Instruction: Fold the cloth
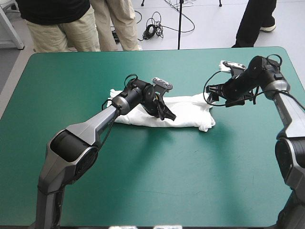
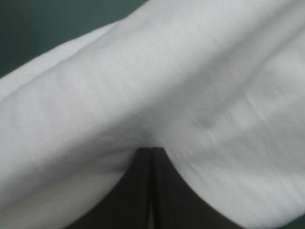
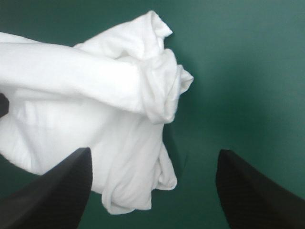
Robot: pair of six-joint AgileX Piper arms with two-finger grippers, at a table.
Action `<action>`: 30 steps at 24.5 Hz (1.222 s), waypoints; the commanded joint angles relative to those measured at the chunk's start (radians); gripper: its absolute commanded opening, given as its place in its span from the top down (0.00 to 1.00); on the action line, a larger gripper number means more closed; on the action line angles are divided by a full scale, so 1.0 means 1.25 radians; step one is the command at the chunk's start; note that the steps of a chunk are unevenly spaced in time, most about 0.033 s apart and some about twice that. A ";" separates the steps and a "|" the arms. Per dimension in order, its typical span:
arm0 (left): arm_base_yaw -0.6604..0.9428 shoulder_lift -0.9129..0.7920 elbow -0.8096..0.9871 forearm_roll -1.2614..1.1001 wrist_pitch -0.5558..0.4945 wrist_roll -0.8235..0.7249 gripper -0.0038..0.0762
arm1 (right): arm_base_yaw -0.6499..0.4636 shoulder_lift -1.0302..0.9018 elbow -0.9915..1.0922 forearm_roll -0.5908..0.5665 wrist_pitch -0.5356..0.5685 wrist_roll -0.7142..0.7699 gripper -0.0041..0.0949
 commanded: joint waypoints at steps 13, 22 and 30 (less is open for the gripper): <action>-0.004 -0.031 -0.014 -0.015 0.013 0.007 0.96 | 0.089 0.130 -0.024 0.155 -0.020 -0.077 0.42; -0.004 -0.031 -0.014 -0.015 0.025 0.007 0.96 | 0.101 0.115 -0.026 0.160 -0.027 -0.064 0.97; -0.004 -0.031 -0.014 -0.013 0.026 0.007 0.96 | 0.104 0.004 -0.108 0.214 -0.016 -0.057 0.97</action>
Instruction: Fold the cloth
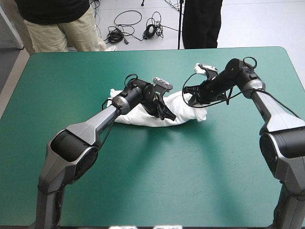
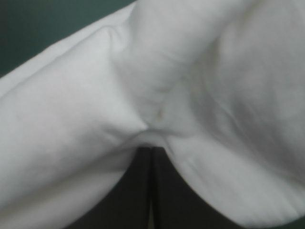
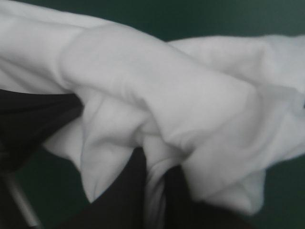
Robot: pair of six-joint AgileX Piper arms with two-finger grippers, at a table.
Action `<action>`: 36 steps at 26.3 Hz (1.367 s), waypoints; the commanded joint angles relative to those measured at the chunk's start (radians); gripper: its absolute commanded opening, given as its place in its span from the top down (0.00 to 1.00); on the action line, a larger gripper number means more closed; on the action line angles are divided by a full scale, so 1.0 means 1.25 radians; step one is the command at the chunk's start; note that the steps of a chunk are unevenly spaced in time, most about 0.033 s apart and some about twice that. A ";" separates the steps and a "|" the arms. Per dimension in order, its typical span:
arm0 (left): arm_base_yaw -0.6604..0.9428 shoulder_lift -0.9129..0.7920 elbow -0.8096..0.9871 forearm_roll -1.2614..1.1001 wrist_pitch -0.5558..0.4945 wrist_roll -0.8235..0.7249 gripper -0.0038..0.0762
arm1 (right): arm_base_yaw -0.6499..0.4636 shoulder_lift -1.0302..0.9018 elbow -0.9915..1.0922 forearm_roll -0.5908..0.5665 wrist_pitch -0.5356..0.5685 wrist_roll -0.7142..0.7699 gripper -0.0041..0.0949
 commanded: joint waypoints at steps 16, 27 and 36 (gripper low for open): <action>0.062 -0.164 -0.020 0.080 0.111 -0.040 0.96 | 0.081 -0.121 -0.162 0.023 0.049 0.022 0.97; 0.233 -0.473 0.103 0.094 0.183 -0.021 0.96 | 0.104 -0.121 -0.163 0.023 0.030 0.022 0.97; 0.258 -0.795 0.388 0.099 0.188 -0.019 0.96 | 0.206 -0.115 -0.163 0.018 -0.138 0.014 0.97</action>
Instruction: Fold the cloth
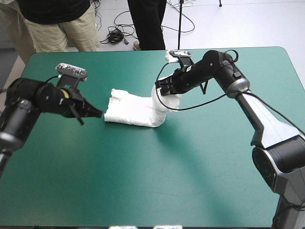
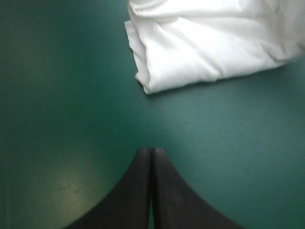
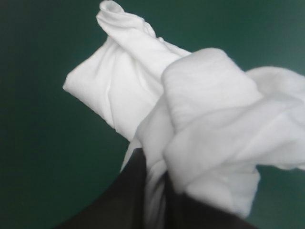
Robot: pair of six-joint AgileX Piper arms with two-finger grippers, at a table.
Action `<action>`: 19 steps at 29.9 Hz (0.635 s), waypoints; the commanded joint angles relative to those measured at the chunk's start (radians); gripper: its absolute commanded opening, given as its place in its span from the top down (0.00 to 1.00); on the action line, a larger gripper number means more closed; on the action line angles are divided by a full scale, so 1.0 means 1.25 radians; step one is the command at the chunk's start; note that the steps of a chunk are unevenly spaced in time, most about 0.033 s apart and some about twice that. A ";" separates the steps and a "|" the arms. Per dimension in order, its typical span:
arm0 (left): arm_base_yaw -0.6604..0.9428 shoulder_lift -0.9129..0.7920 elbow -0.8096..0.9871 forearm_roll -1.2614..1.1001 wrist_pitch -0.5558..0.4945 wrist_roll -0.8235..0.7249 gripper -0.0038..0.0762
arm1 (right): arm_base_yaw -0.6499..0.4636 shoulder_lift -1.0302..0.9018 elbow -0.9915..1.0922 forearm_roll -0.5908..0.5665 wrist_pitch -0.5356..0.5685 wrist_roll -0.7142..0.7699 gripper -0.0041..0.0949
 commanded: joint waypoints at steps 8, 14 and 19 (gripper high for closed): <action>0.000 -0.286 0.138 -0.007 0.023 0.003 0.96 | 0.089 0.038 -0.057 0.064 -0.157 -0.001 0.97; 0.000 -0.310 0.139 -0.013 0.057 0.002 0.96 | 0.134 0.146 -0.202 0.063 -0.152 0.052 0.97; 0.000 -0.310 0.139 -0.013 0.072 0.002 0.96 | 0.150 0.231 -0.332 0.061 -0.058 0.071 0.72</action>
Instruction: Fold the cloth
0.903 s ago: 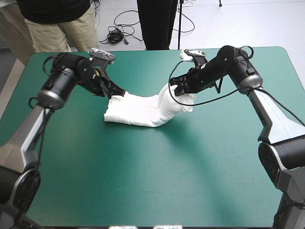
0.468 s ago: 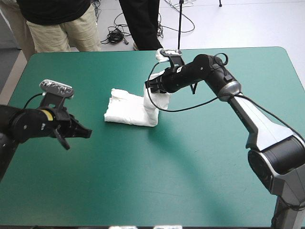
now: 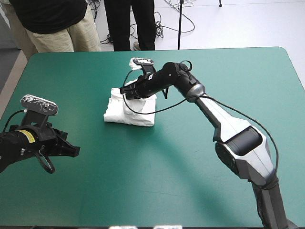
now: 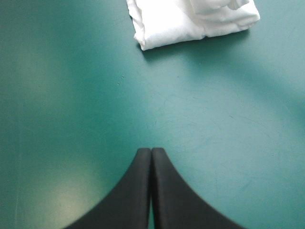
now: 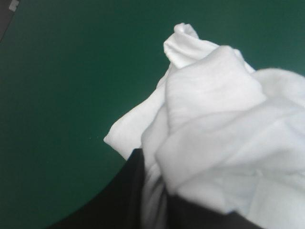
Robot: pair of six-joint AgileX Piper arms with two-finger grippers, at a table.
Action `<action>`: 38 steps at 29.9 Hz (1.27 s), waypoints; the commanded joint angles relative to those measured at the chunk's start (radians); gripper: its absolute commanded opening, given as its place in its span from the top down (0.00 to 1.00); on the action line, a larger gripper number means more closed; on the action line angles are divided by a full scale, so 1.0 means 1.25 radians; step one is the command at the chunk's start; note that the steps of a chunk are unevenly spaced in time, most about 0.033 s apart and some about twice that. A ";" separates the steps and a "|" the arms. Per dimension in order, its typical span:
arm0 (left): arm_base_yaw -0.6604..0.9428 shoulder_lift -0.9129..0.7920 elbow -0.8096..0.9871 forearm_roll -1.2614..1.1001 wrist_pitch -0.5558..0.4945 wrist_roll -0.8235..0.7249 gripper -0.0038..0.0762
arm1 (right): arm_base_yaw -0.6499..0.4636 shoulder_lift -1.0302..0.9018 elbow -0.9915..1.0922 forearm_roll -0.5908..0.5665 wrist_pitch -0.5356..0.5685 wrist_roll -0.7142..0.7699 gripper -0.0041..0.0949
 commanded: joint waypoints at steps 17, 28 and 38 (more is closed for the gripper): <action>0.000 -0.006 -0.017 -0.015 -0.002 -0.019 0.96 | -0.007 -0.005 -0.221 -0.201 0.251 0.093 0.46; 0.000 -0.006 -0.017 -0.018 -0.002 -0.050 0.96 | -0.007 0.016 -0.208 -0.361 0.251 0.144 0.46; 0.000 -0.006 -0.017 -0.018 0.006 -0.062 0.96 | -0.009 0.081 -0.205 -0.341 0.251 0.144 0.46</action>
